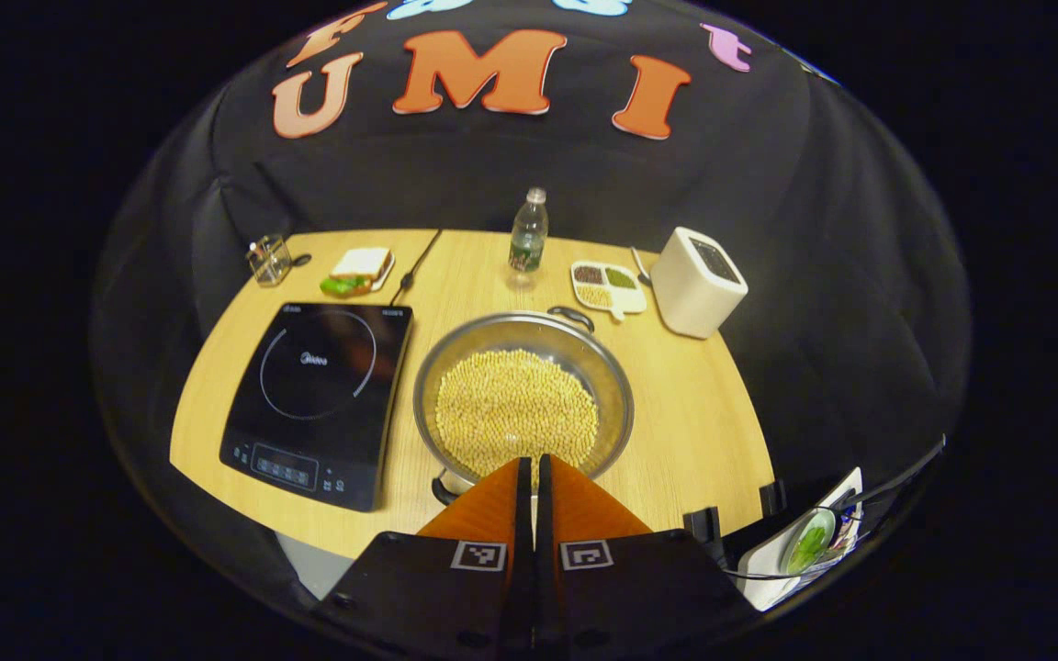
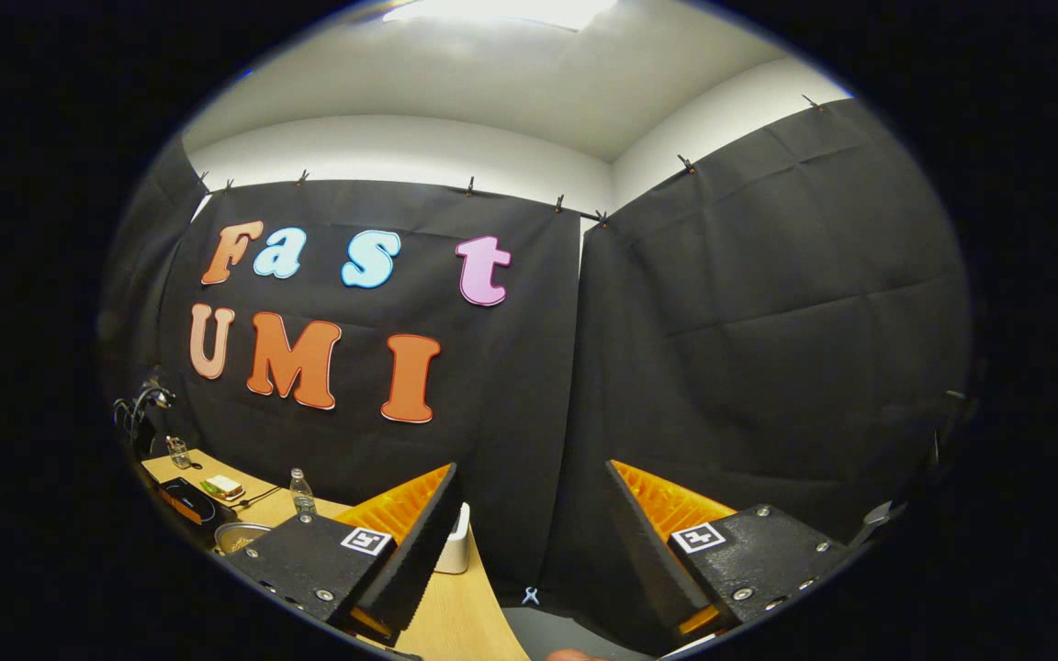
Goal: First push the handle of the pot to place it horizontally, then grasp the pot with both hands and set it on the induction cooktop.
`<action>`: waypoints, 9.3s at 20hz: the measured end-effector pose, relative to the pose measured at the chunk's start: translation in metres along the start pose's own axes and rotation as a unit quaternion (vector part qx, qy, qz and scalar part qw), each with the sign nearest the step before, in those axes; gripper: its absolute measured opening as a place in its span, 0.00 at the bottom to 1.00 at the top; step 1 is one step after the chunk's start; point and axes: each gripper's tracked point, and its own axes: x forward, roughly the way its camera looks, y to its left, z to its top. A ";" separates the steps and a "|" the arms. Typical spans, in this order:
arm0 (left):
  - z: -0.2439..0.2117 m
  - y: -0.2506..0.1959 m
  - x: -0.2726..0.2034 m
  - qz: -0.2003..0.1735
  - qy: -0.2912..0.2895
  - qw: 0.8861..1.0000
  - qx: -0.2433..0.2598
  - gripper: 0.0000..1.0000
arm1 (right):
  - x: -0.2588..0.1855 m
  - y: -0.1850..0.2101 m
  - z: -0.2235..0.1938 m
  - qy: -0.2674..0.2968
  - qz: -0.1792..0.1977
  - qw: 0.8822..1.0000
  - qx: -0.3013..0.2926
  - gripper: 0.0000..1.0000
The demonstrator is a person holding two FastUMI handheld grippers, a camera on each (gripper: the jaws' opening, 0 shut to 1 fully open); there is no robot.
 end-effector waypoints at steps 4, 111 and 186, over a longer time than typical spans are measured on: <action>-0.043 -0.002 0.028 -0.013 0.095 0.994 -0.045 0.08 | -0.005 -0.011 -0.006 0.013 -0.023 1.000 -0.001 0.98; 0.100 0.179 0.163 0.008 -0.051 0.999 0.018 0.65 | 0.100 0.387 -0.453 0.553 0.075 0.830 0.012 0.59; 0.218 0.414 -0.166 0.205 -0.256 0.940 -0.099 0.96 | 0.213 0.251 -0.347 0.320 0.278 0.906 -0.012 0.94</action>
